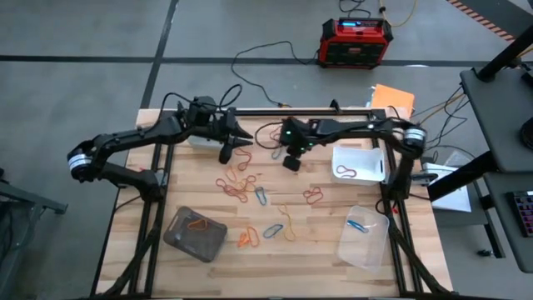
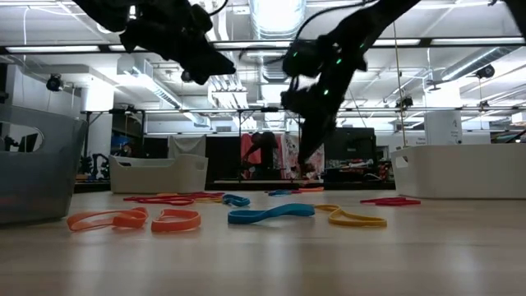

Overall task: Sort rubber bands into baskets
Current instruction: Put the orange rubber band into the black bin

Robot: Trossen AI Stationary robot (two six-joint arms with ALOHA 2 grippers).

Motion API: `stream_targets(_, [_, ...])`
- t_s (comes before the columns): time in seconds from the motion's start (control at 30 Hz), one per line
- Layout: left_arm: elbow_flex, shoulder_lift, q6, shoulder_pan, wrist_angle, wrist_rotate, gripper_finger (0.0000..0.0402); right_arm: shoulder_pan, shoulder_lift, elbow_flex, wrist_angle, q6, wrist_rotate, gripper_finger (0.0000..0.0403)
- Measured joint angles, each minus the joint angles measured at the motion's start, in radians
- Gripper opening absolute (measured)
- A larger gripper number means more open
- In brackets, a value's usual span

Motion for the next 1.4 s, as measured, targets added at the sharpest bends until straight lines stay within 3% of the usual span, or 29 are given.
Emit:
stream_targets(0.13, [-0.001, 0.001, 0.041, -0.051, 0.028, 0.0, 0.0077, 0.039, -0.152, -0.12, 0.072, -0.014, -0.091, 0.0009])
stream_targets(0.23, [-0.001, 0.001, 0.075, -0.096, 0.029, 0.0, 0.0077, 0.081, -0.266, -0.242, 0.25, -0.006, -0.166, 0.0009])
stream_targets(0.43, [-0.001, 0.002, 0.13, -0.197, 0.047, 0.005, 0.0077, 0.16, -0.413, -0.432, 0.585, 0.037, -0.171, 0.0009])
stream_targets(0.53, [-0.001, 0.011, 0.128, -0.244, 0.1, 0.007, 0.0077, 0.192, -0.443, -0.475, 0.663, 0.037, -0.172, 0.0009])
stream_targets(0.73, [-0.001, 0.047, 0.059, -0.3, 0.189, -0.006, 0.0077, 0.253, -0.43, -0.481, 0.677, -0.001, -0.192, 0.0009])
stream_targets(0.93, [-0.002, 0.065, 0.017, -0.34, 0.197, -0.135, 0.0077, 0.307, -0.407, -0.481, 0.629, -0.04, -0.231, 0.0009])
stream_targets(1.13, [-0.021, 0.075, 0.016, -0.387, 0.262, -0.143, 0.0077, 0.336, -0.402, -0.487, 0.623, -0.088, -0.298, 0.0009])
stream_targets(1.4, [-0.164, 0.075, -0.071, -0.412, 0.577, -0.16, 0.0077, 0.339, -0.402, -0.509, 0.645, -0.14, -0.354, 0.0009])
